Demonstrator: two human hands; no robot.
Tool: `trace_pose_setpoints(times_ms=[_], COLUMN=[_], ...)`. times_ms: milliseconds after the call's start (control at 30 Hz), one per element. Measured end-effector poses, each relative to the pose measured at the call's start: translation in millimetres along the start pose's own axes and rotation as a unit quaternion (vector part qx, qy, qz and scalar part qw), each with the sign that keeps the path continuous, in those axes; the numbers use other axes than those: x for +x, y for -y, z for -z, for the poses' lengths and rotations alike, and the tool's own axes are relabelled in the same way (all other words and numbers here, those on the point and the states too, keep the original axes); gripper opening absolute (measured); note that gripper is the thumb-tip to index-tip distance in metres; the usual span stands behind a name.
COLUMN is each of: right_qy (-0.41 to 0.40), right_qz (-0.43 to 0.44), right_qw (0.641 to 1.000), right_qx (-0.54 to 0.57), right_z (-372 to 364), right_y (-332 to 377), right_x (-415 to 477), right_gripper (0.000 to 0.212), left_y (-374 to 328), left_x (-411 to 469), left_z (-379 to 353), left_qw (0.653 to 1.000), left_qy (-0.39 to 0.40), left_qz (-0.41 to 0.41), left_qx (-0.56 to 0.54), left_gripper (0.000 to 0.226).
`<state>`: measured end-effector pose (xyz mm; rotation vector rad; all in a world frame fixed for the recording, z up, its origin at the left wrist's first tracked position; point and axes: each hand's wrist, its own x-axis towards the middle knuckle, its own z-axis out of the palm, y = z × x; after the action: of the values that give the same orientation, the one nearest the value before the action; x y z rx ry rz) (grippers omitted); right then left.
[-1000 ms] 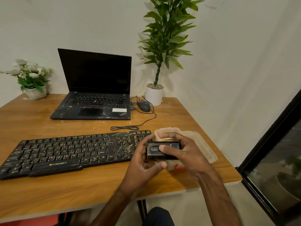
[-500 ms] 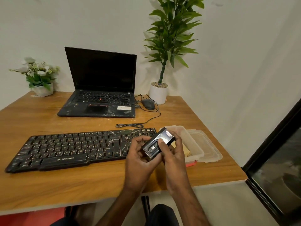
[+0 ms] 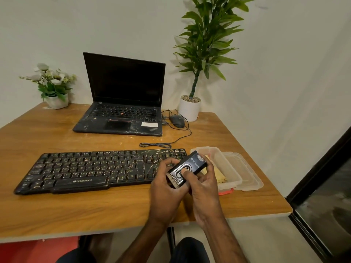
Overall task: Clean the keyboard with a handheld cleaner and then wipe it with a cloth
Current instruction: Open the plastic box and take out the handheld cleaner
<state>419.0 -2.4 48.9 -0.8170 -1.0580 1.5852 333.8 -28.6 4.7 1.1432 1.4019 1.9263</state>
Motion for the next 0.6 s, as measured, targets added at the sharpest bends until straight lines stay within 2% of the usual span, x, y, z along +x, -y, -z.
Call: trace_pose_setpoints(times_ms=[233,600], right_qy=[0.025,0.009], right_qz=[-0.034,-0.011], right_qw=[0.999,1.0], right_qx=[-0.025,-0.002], right_z=[4.4,2.6], right_y=[2.9,4.5], right_x=[-0.7,-2.6], right_gripper=[0.056,0.067], left_y=[-0.3,2.8], left_x=[0.5,2.0], left_z=[0.9,-0.6], left_qw=[1.0,1.0], left_qy=[-0.008,0.0], left_qz=[0.008,0.0], left_qx=[0.019,-0.007], left_gripper=[0.057,0.062])
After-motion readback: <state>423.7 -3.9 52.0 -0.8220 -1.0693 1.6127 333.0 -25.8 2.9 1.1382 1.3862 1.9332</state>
